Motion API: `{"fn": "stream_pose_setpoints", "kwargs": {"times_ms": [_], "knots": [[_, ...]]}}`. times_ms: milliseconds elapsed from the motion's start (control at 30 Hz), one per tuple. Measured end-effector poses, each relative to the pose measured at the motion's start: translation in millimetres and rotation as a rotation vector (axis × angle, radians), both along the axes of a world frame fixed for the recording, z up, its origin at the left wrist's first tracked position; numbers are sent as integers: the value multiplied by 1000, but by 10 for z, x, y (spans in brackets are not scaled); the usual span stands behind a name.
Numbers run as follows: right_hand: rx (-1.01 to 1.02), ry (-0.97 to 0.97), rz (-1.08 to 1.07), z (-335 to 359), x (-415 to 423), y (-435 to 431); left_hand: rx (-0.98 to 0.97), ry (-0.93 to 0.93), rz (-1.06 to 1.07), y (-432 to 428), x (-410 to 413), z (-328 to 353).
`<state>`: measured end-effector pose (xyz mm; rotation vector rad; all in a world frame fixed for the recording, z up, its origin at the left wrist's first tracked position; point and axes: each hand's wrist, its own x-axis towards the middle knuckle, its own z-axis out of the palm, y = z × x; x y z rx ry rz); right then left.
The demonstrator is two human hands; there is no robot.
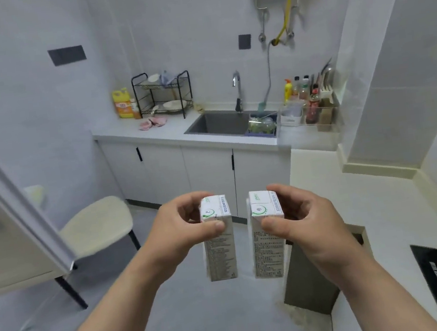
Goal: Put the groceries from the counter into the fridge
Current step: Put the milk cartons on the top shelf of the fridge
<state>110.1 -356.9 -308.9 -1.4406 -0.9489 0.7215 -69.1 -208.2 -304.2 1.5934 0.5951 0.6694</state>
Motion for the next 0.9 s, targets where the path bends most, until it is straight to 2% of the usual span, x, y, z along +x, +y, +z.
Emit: {"fn": "stream_pose_setpoints", "kwargs": {"times_ms": [200,400,633,900], "knots": [[28,39,158,-34,166,310,35,22,183,-13,-139,69],[44,78,350,-40,-19,727,60,19,398,-111,-599,177],[60,91,638,87,-630,1089,61,14,654,-325,-1286,236],[93,70,852,304,-1539,1344,121,-57,888,-573,-2257,397]]}}
